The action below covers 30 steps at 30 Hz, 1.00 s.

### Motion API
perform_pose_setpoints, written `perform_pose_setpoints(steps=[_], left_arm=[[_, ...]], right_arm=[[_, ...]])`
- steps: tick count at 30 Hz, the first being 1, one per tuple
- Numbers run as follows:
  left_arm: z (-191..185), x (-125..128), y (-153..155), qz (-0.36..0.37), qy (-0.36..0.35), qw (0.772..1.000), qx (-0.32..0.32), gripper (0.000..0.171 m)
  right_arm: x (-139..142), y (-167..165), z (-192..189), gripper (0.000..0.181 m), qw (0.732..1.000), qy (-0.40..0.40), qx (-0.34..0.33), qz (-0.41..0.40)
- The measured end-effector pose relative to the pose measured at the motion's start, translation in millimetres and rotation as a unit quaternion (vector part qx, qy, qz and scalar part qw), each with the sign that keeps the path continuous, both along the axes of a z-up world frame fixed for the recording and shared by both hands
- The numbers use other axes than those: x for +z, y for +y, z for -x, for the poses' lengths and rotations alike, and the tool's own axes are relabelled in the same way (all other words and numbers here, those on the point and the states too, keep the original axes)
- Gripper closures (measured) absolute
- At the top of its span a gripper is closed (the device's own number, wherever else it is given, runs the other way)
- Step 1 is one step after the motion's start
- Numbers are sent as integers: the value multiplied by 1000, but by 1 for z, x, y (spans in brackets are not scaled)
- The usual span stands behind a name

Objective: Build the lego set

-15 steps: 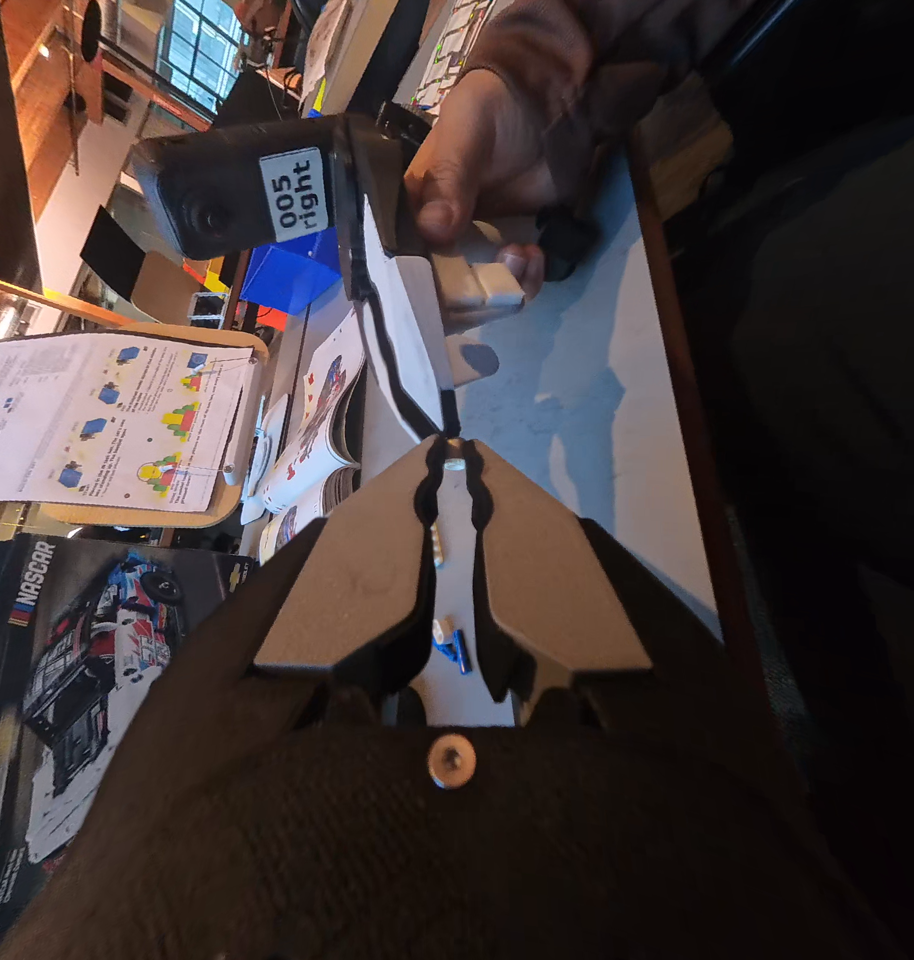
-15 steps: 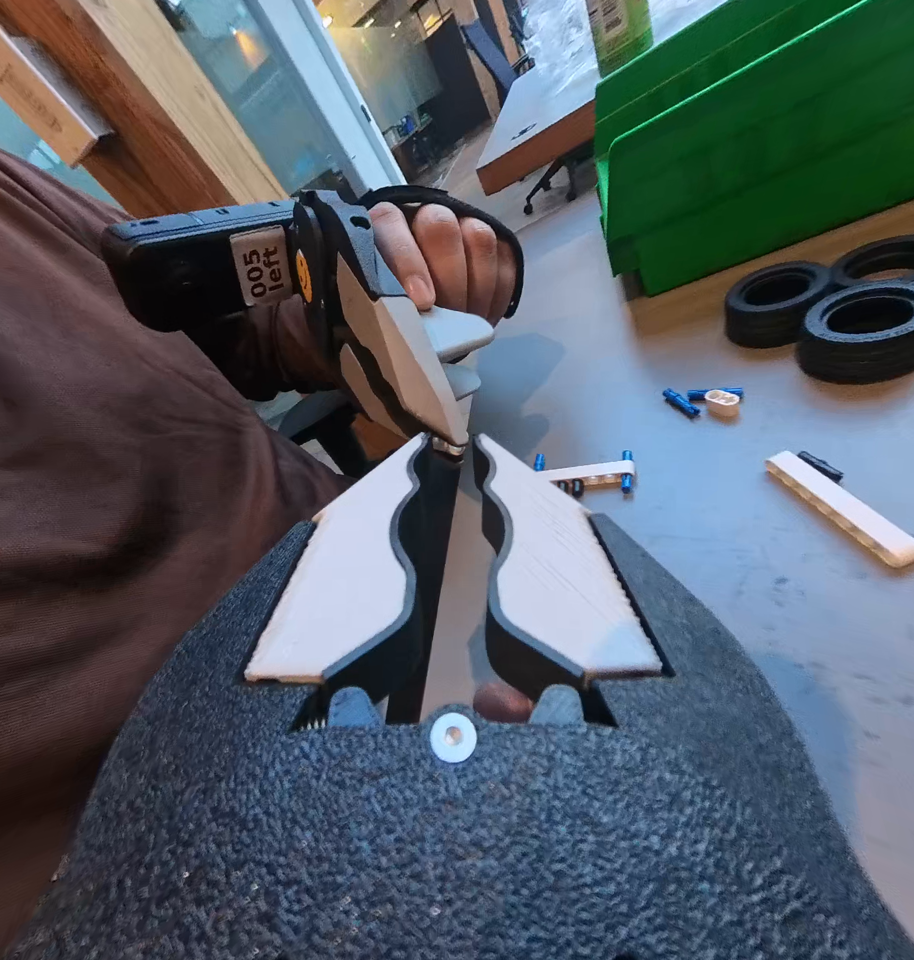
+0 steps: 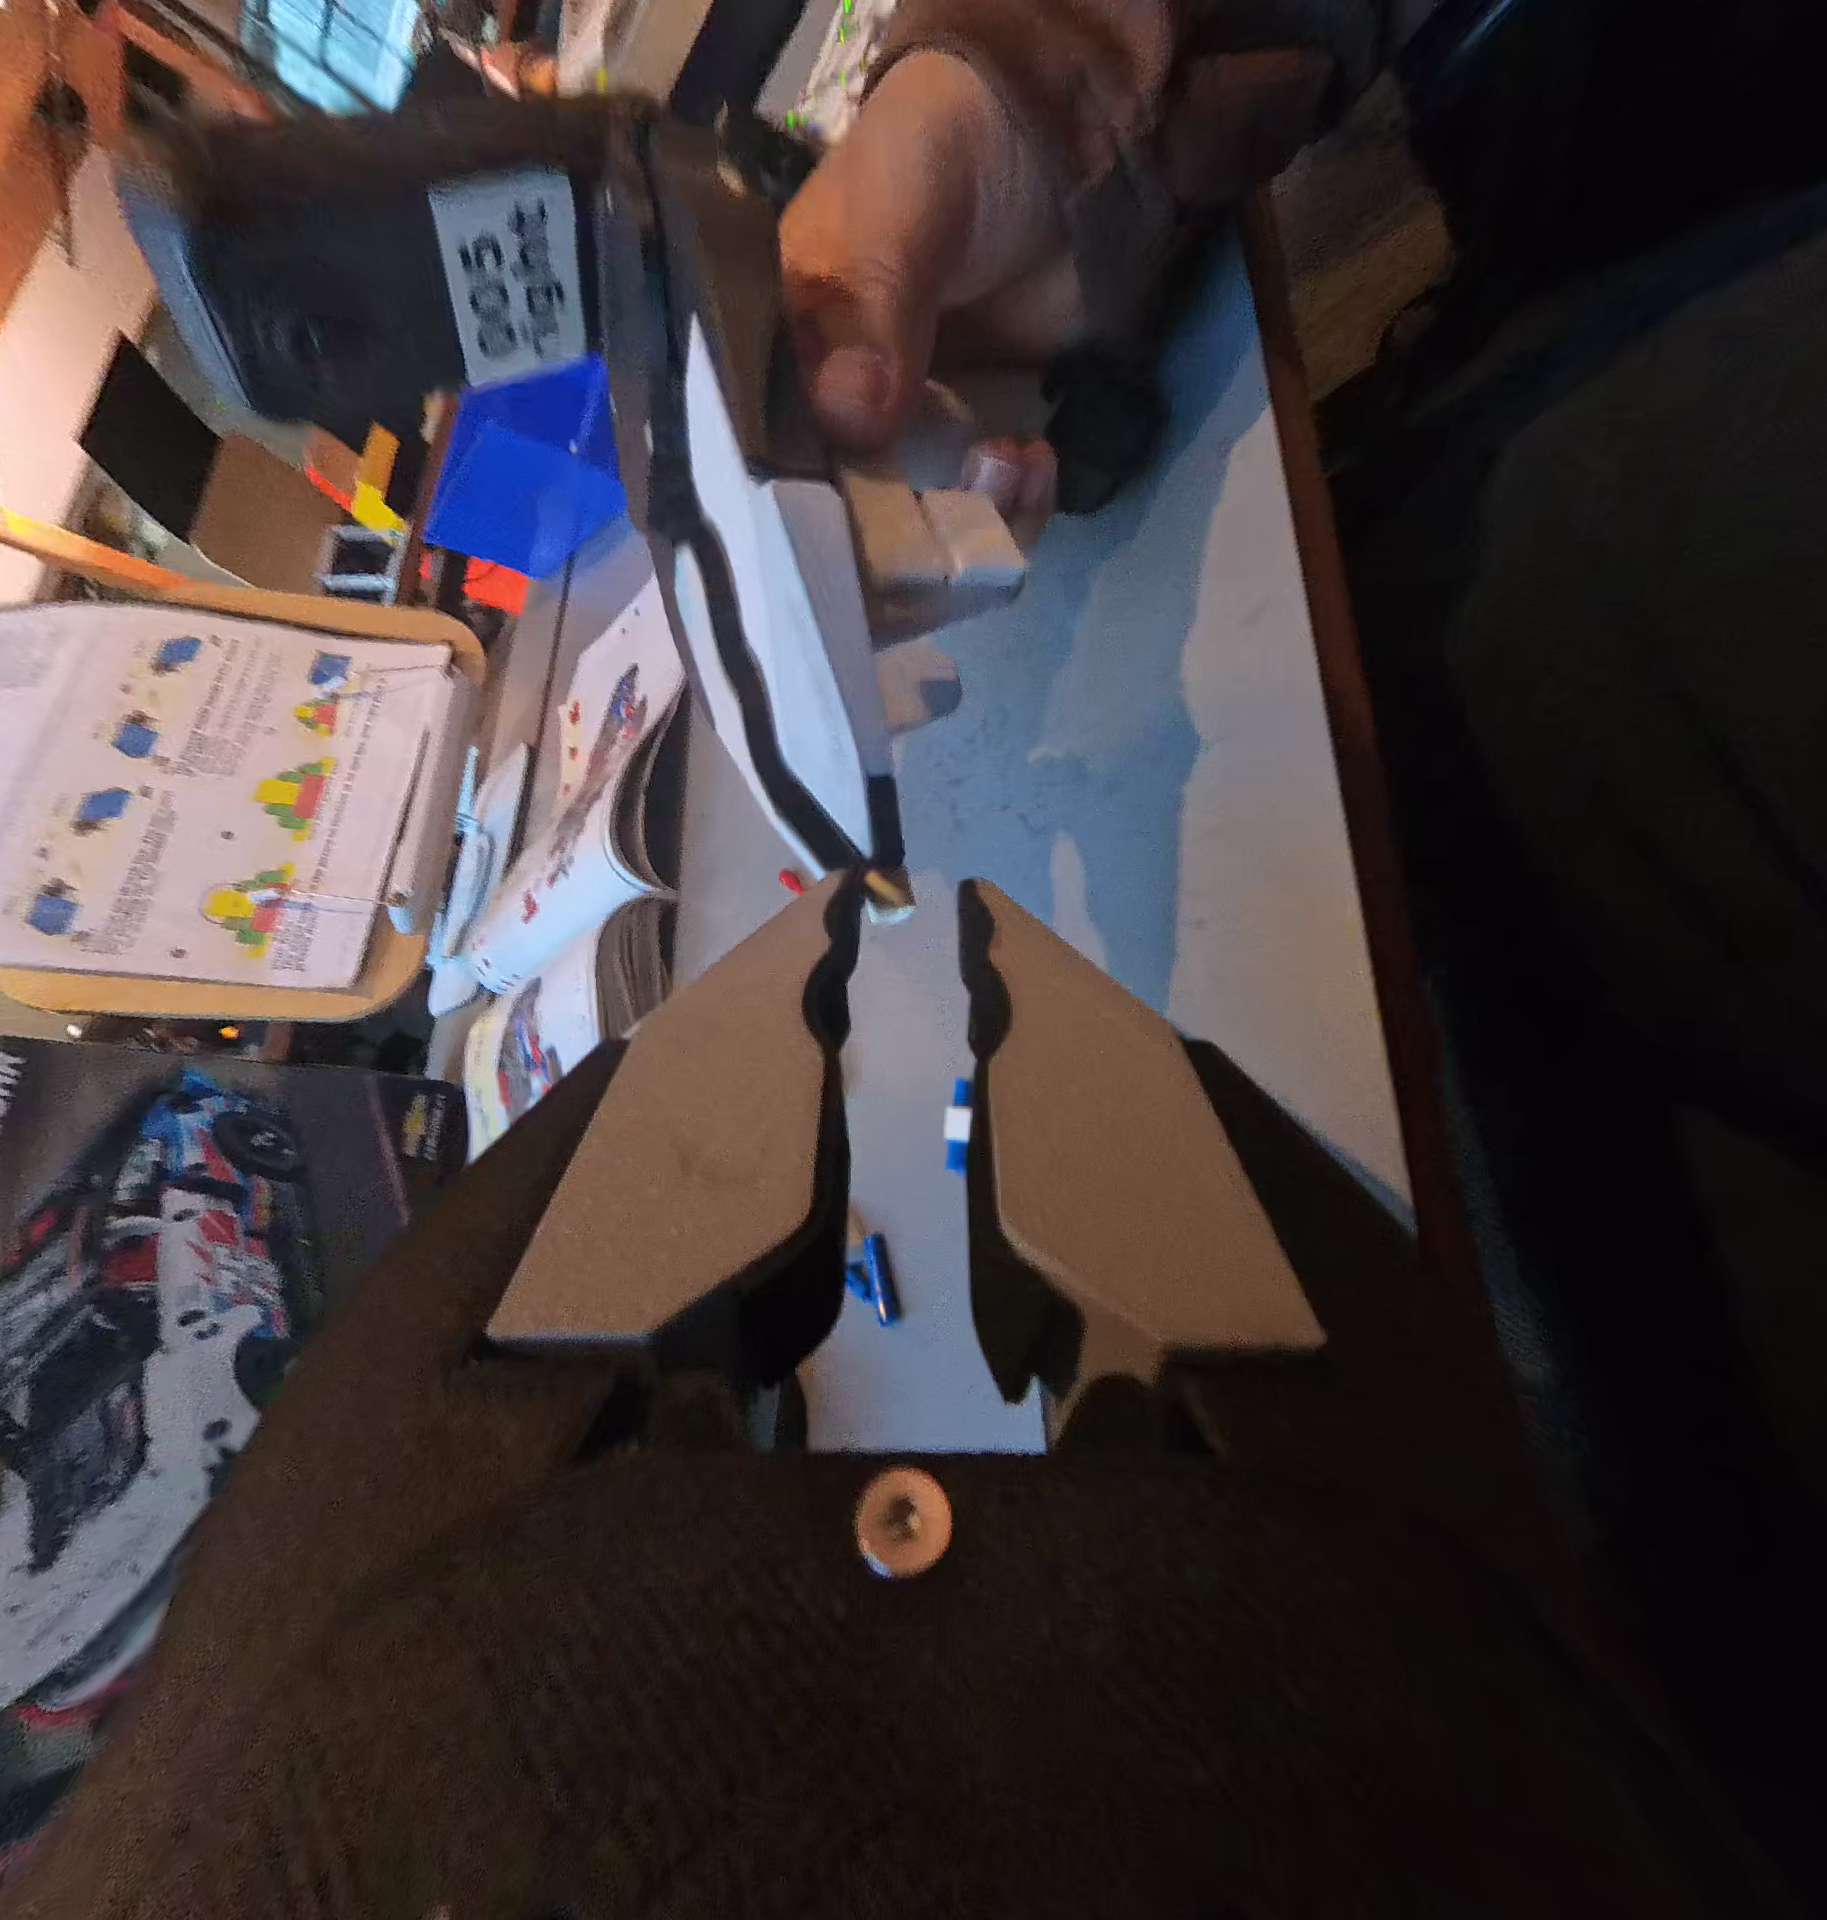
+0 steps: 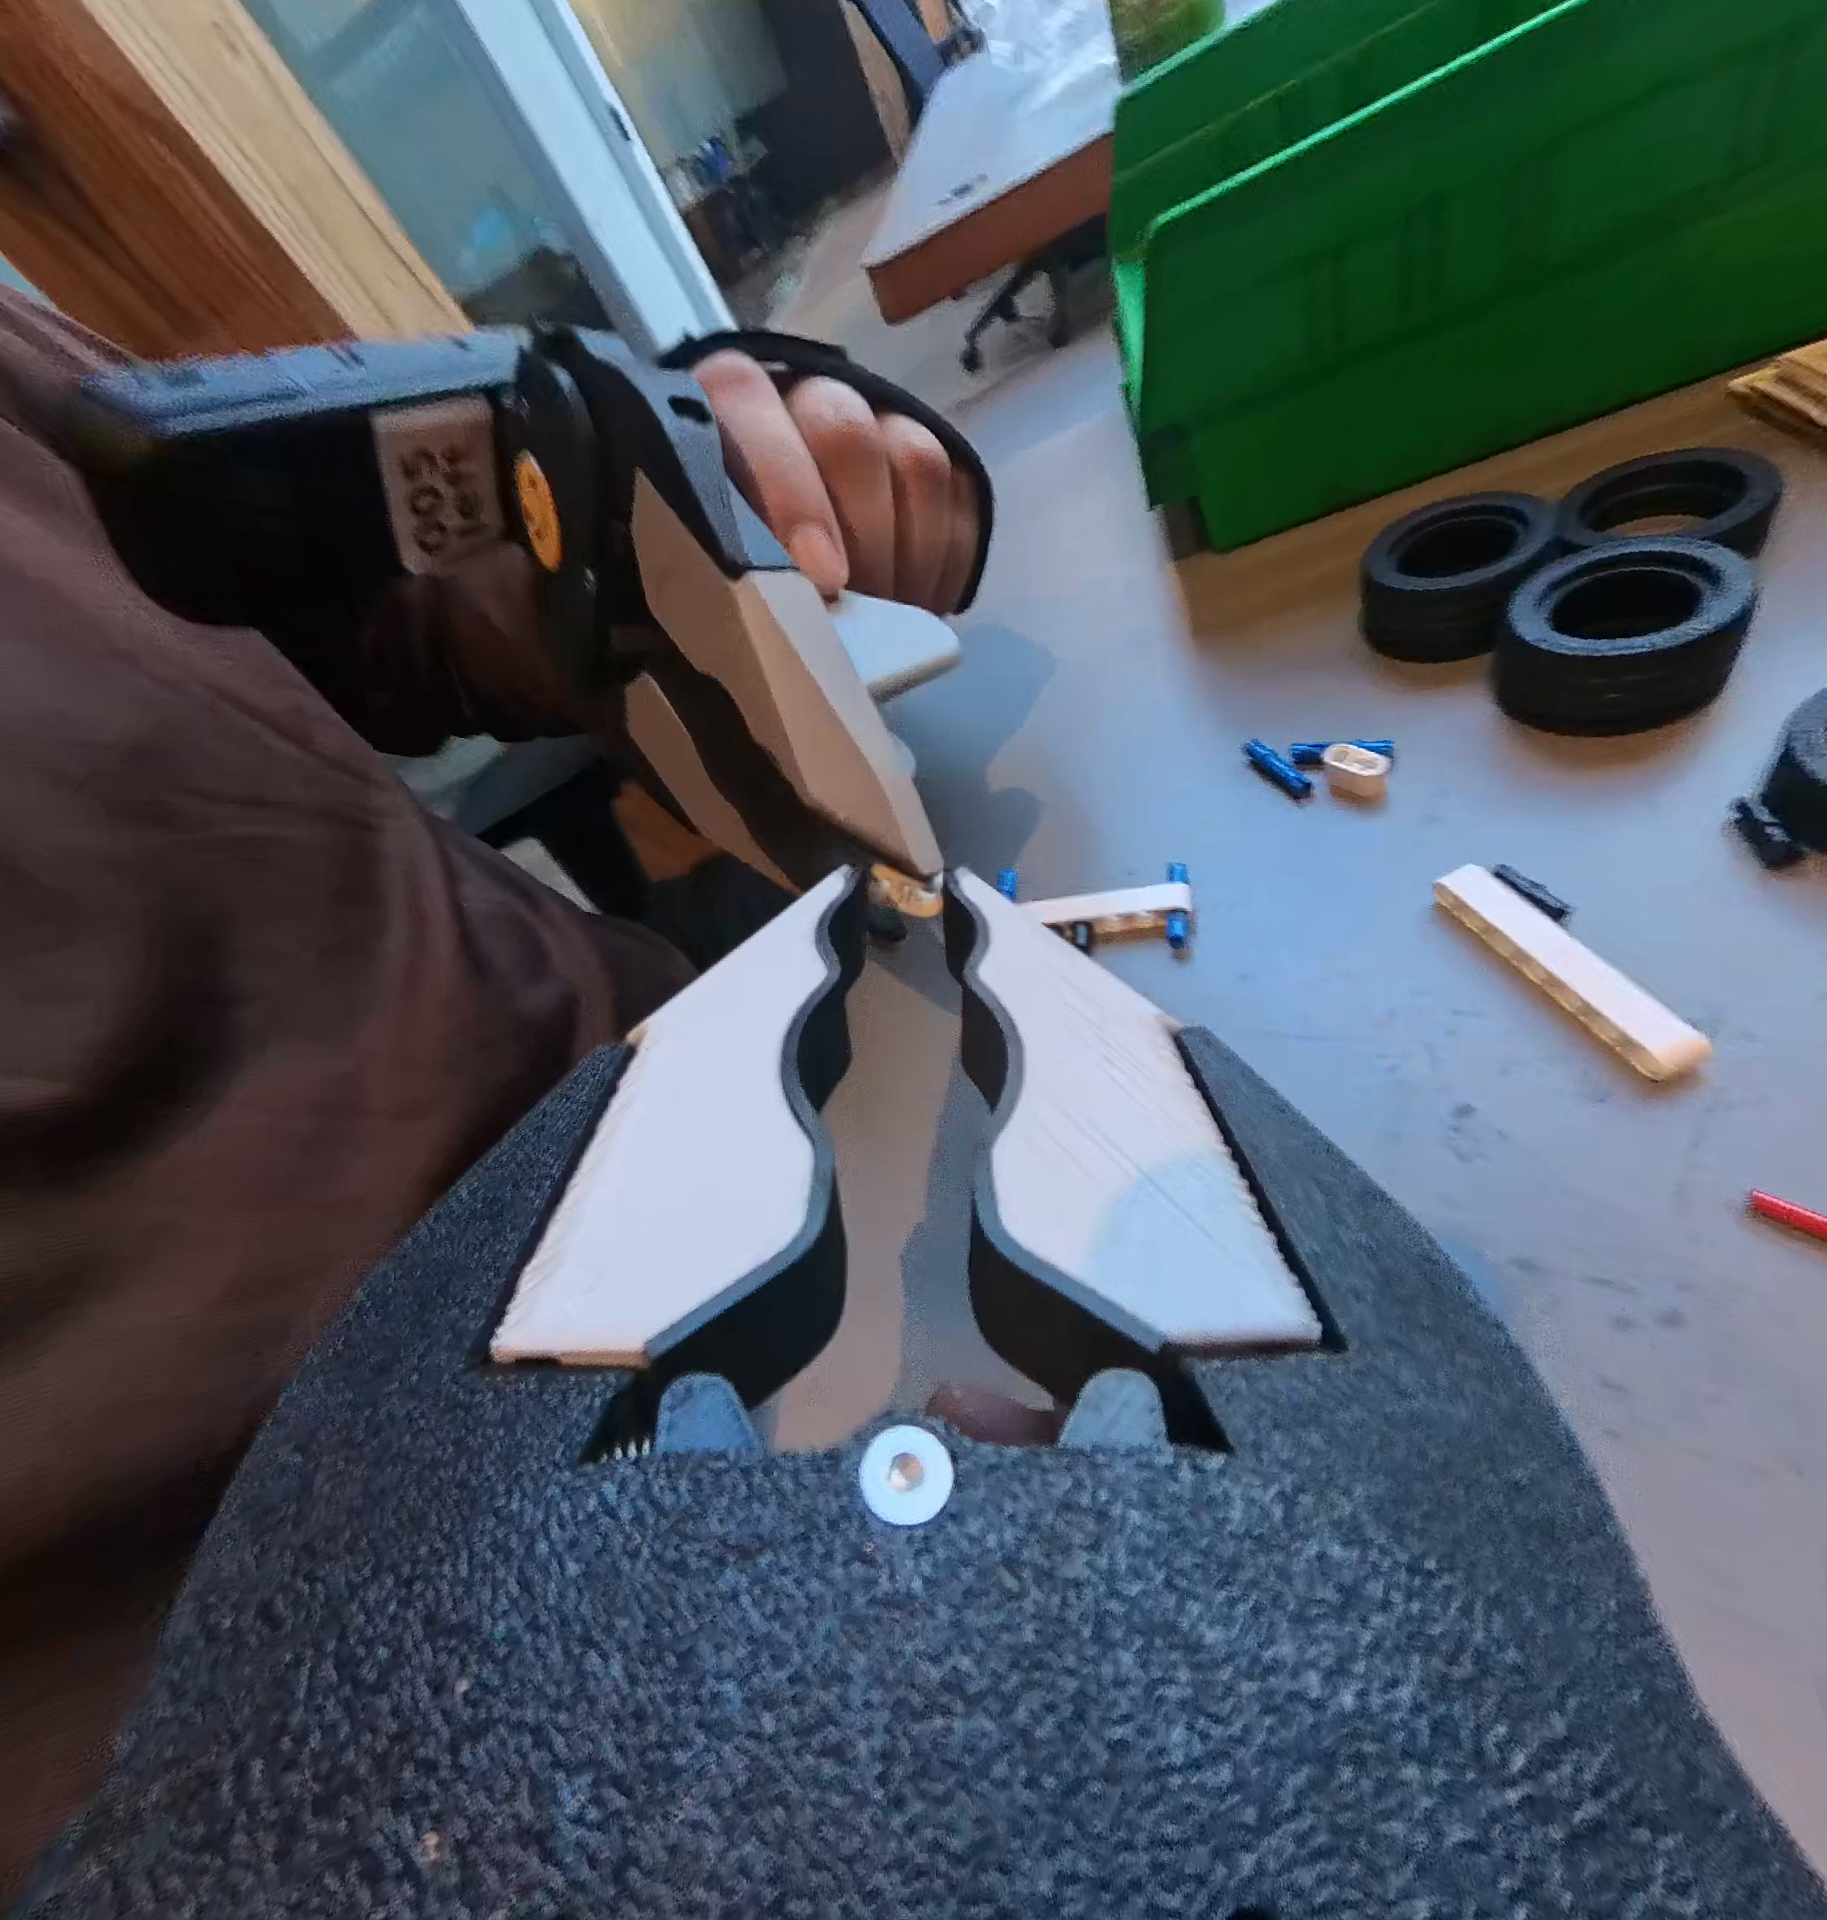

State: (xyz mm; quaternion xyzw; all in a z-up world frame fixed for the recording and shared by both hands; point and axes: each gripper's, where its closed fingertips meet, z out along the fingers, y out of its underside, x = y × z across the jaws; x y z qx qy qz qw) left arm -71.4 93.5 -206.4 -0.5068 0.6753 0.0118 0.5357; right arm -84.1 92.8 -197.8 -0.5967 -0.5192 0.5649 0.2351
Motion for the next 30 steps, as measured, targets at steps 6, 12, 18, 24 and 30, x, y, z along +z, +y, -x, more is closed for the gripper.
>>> perform_pose_setpoints(steps=[6,12,18,24,30], left_arm=[[29,-23,3,145,8,989,32,124],[55,-48,10,247,60,966,55,105],[51,-55,13,305,81,948,36,110],[53,-55,15,306,102,946,29,107],[51,-57,17,336,108,935,29,102]], right_arm=[[-32,14,-1,167,985,-95,-42,-136],[-59,10,4,167,961,-170,-36,-215],[-65,7,3,166,956,-186,-24,-228],[-67,7,0,160,954,-191,-22,-231],[-68,6,-1,161,954,-195,-15,-226]])
